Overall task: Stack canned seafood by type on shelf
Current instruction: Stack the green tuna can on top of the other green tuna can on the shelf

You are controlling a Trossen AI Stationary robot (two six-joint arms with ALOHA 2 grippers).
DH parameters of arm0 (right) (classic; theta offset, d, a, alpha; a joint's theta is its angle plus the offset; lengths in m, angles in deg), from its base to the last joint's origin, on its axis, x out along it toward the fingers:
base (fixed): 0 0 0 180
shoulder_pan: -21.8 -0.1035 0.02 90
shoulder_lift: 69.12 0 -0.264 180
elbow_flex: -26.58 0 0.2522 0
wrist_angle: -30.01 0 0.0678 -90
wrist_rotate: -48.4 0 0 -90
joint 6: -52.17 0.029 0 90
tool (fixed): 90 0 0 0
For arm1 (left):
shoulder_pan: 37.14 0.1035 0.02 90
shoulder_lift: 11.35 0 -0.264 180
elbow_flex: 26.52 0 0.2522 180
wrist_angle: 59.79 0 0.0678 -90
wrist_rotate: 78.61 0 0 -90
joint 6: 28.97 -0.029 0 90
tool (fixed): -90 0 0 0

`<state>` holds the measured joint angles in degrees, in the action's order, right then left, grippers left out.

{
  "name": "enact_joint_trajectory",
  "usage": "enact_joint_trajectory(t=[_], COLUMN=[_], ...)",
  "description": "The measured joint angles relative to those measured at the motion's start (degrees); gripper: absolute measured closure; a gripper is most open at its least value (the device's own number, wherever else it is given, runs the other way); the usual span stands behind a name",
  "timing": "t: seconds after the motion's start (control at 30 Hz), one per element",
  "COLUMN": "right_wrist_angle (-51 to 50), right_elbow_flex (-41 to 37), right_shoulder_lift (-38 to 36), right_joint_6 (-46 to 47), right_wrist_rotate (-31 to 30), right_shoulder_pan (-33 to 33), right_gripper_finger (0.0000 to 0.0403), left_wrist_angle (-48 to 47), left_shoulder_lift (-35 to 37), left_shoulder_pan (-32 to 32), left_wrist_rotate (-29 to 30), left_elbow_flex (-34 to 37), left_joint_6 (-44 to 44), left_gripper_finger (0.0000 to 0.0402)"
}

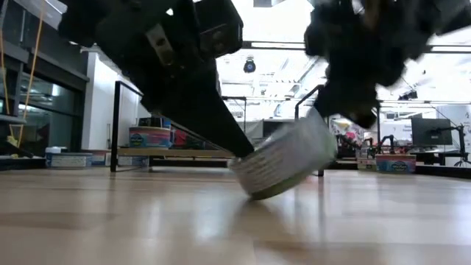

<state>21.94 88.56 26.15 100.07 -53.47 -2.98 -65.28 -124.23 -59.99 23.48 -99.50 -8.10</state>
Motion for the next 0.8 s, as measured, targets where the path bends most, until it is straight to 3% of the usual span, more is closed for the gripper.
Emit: enact_joint_trajectory(t=[0.23,0.43,0.57,0.7,0.8], right_wrist_angle=[-2.88,-13.51,-22.44,-24.3,-28.56], right_elbow_flex=[5.69,11.9,18.21,23.73,27.47], right_shoulder_lift=[0.1,-0.31,-0.47,-0.47,-0.03], right_joint_6=[-3.35,-6.84,-10.83,-17.57,-21.5], right_wrist_rotate=[-1.26,-1.64,-1.23,-0.65,3.78], right_shoulder_pan=[0.07,0.07,0.07,0.32,1.48], right_gripper_finger=[0.0403,0.0403,0.0403,0.0402,0.0393], left_wrist_angle=[0.05,-0.43,-6.65,-13.98,-20.5], left_shoulder_lift=[-0.45,-0.33,1.66,6.37,10.01], left_shoulder_pan=[-0.26,-1.01,-1.22,-1.22,-1.35], left_wrist_rotate=[1.7,1.58,2.04,5.29,8.04], left_elbow_flex=[0.15,0.13,0.24,0.13,0.2], left_joint_6=[0.23,2.01,3.38,3.33,4.68], left_gripper_finger=[0.0401,0.0401,0.0401,0.0401,0.0401])
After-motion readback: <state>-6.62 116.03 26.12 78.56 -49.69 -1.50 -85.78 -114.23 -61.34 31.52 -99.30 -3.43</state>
